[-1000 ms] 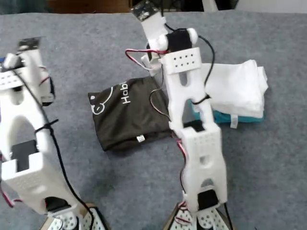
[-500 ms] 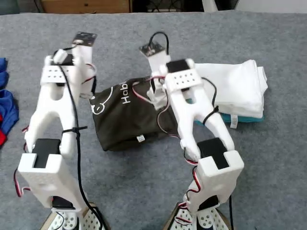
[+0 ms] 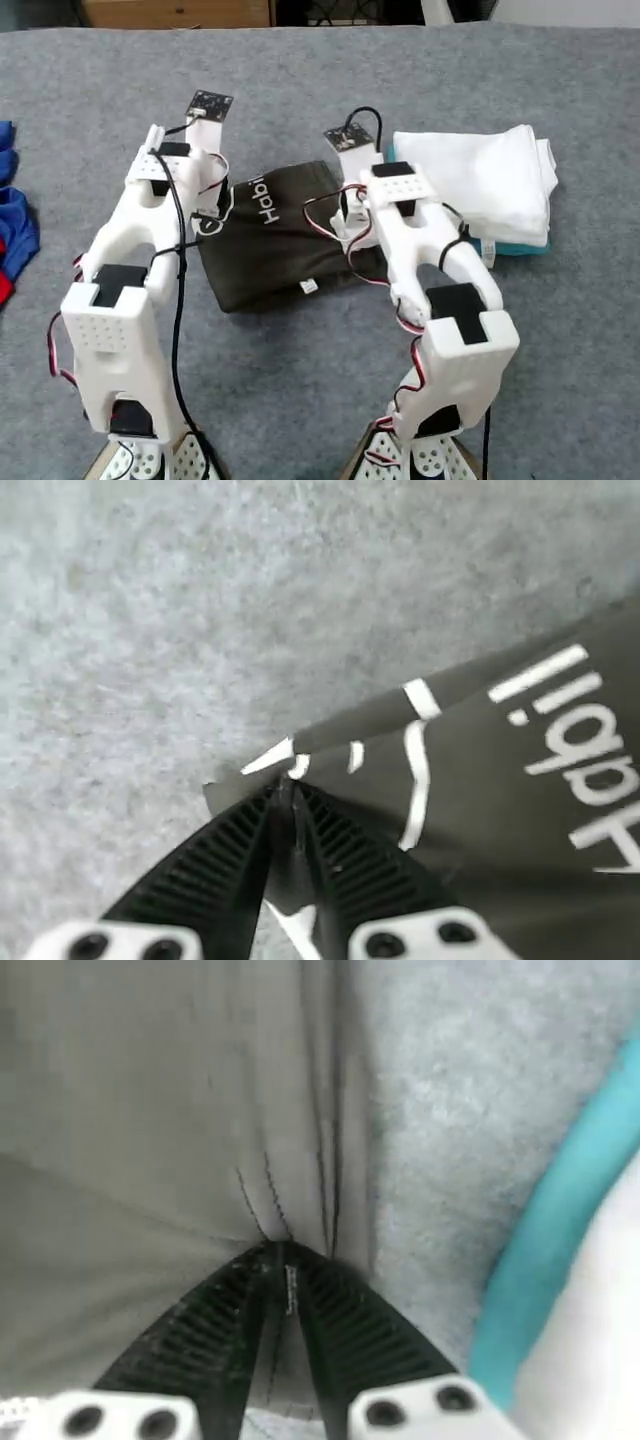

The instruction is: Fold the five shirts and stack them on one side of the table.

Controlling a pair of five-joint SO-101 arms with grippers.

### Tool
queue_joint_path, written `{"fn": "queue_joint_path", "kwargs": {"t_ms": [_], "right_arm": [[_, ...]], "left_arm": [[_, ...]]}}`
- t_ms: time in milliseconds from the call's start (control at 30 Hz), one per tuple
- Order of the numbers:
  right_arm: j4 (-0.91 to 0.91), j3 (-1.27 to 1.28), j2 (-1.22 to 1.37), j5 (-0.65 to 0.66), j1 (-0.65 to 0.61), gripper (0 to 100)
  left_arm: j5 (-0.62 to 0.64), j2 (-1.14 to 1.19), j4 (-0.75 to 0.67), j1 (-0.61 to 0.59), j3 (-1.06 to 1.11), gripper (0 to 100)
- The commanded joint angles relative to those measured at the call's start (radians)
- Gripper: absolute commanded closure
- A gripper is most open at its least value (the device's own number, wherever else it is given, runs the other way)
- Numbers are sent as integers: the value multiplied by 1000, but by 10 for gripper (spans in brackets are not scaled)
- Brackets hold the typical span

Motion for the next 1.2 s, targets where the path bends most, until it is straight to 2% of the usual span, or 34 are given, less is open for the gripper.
{"fn": "queue_joint_path", "kwargs": {"t_ms": [0,300,467,633,800,867,967,1167], "right_arm": [[72,-19,-13,-2,-11,977],[129,-62,-165,2,-21,977],[198,-116,-323,-5,-21,977],[144,-228,-367,-6,-23,977],[48,-412,-199,-8,-44,976],[55,-509,-85,-8,-63,976],[100,-661,97,-18,-78,976],[256,-1015,430,-163,-71,975]], "left_arm": [[2,38,-8,-42,-50,971],[-2,-95,-5,-5,-64,971],[-3,-321,133,65,-62,971],[-6,-489,298,70,-18,972],[0,-620,315,76,194,972],[0,-671,269,77,317,972],[5,-727,199,108,458,972],[126,-709,144,271,578,971]]}}
